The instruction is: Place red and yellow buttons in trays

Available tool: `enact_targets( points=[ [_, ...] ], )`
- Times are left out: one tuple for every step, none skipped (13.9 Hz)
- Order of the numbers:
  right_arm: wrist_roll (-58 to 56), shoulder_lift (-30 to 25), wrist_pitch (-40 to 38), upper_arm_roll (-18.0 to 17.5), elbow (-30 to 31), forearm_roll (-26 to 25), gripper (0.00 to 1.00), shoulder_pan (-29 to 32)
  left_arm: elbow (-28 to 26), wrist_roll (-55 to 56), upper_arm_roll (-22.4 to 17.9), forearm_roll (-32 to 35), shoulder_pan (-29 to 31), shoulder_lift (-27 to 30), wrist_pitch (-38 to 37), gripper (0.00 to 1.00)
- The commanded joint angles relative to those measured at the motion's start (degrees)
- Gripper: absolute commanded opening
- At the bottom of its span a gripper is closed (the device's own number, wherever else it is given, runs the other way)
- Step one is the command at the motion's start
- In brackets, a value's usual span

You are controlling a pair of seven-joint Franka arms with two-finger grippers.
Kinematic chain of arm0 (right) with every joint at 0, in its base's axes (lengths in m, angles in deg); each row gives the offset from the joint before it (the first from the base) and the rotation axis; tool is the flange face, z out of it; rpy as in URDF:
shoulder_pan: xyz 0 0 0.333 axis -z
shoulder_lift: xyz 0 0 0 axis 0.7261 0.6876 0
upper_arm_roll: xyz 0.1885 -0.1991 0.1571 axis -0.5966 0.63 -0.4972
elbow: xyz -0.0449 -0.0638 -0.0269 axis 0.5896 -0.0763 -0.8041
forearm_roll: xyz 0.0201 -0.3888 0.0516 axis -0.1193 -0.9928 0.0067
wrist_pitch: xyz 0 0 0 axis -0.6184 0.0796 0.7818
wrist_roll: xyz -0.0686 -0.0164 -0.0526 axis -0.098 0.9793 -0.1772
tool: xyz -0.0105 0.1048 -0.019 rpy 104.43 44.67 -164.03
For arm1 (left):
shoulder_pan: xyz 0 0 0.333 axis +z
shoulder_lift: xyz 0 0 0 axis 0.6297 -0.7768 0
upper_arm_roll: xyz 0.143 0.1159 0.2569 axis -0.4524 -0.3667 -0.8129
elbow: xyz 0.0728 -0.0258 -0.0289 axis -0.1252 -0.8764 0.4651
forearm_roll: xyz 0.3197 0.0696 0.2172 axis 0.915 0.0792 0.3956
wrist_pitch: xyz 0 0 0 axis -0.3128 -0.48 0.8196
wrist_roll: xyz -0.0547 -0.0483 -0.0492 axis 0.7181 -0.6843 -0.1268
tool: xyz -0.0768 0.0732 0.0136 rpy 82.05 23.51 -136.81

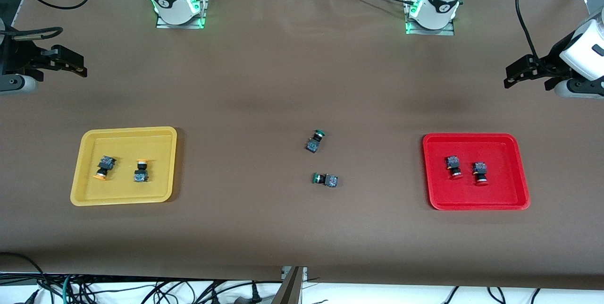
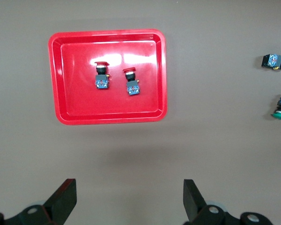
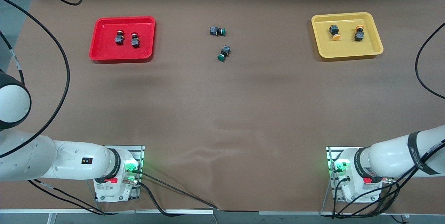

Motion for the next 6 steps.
enact_targets(
  points=[
    [-0.1,-0.4,-0.1,-0.3,0.1,-0.7,1.0,0.4,1.4,-0.5,0.0,-0.6,0.2,0.1,-1.6,1.0],
    [0.0,-0.4,0.0,-0.4,0.1,-0.8,1.0,0.3,1.5,-0.5,0.0,-0.5,0.2,0.1,-1.6,1.0],
    [0.0,-0.4,0.0,-0.4,0.1,-0.7,1.0,0.3,1.5,-0.6,0.1,-0.5,0.2,0.1,-2.2,1.0],
    [0.0,-0.4,0.0,-0.4,0.1,-0.7,1.0,0.3,1.5,-0.7,0.1,-0.5,0.2,0.1,-2.7,1.0],
    [0.0,-0.3,0.0,-0.4,0.1,-0.7,1.0,0.3,1.5,-0.7,0.1,-0.5,0.2,0.1,-2.7,1.0],
    [-0.1,-0.2,0.1,-0.4,0.0,-0.7,1.0,0.3,1.5,-0.7,0.2,-0.5,0.2,0.2,-2.7,1.0]
  ],
)
